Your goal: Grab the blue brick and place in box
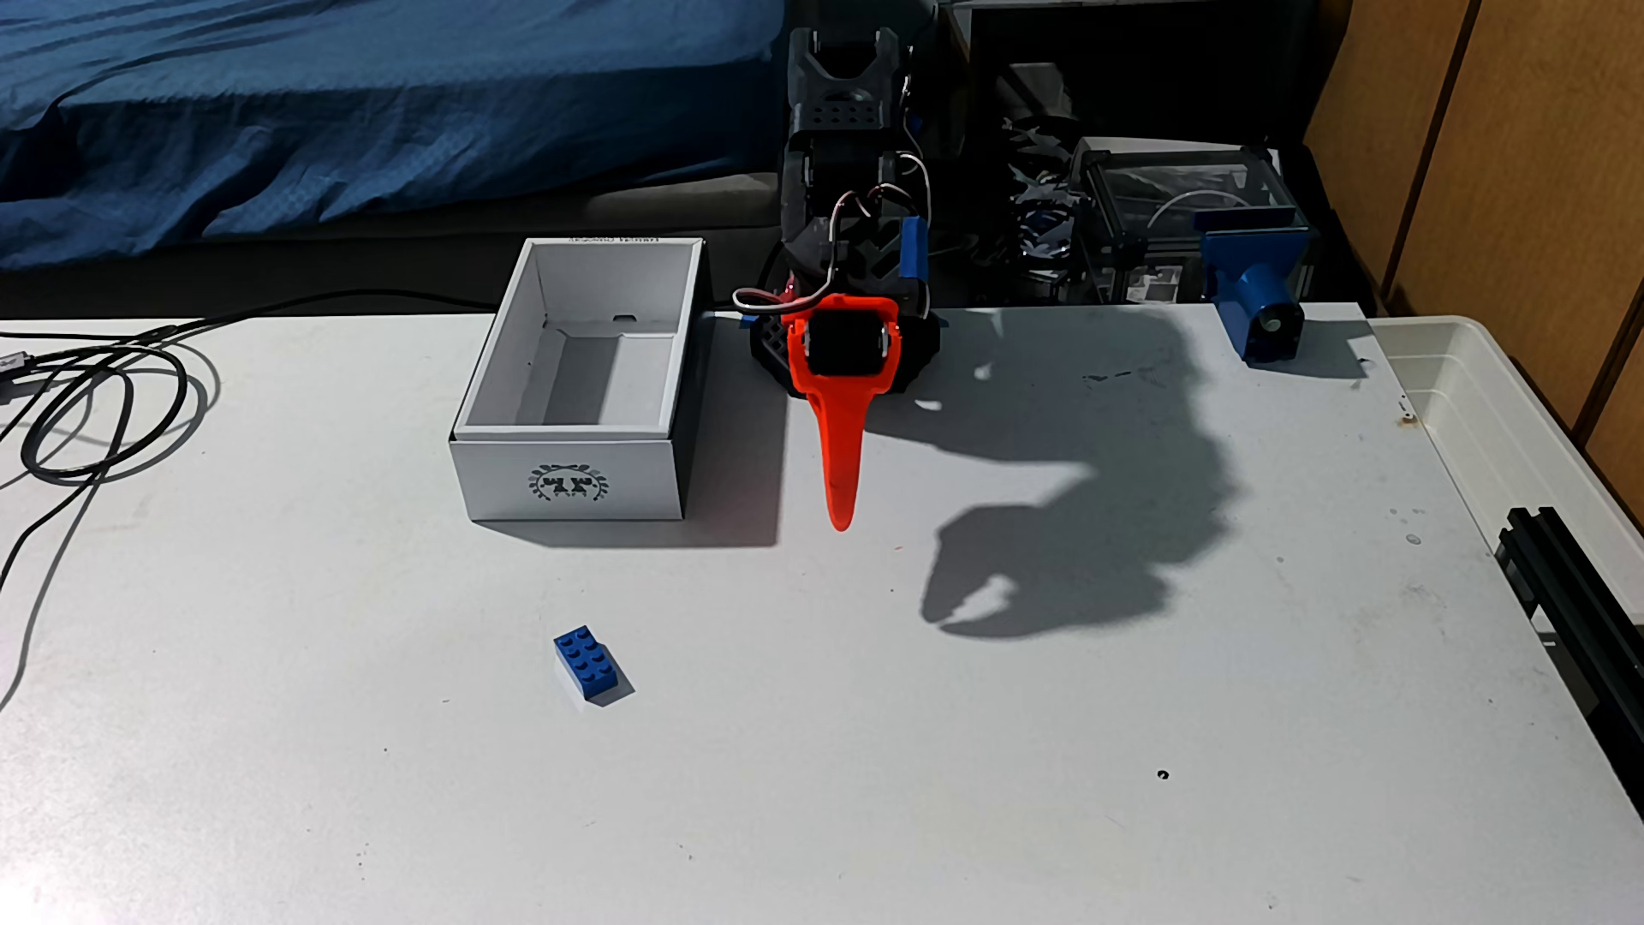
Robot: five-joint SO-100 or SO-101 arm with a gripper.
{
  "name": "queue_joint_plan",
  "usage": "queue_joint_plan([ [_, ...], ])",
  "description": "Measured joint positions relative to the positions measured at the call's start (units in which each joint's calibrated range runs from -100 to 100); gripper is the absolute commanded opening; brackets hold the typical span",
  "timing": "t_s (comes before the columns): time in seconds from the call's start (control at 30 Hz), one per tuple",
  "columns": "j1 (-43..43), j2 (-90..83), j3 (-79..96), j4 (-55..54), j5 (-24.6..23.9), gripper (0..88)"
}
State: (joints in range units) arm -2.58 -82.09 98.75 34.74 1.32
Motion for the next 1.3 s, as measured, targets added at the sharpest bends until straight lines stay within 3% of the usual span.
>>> queue_joint_plan([
  [0.37, 3.91, 0.0, -0.36, 2.2, 0.16, 1.5],
  [0.63, 16.16, 0.0, -15.82, 17.83, 0.21, 1.5],
  [0.9, 30.11, 0.17, -31.29, 22.22, -0.26, 1.6],
  [1.3, 36.24, 30.41, -50.6, 22.75, -2.21, 1.6],
])
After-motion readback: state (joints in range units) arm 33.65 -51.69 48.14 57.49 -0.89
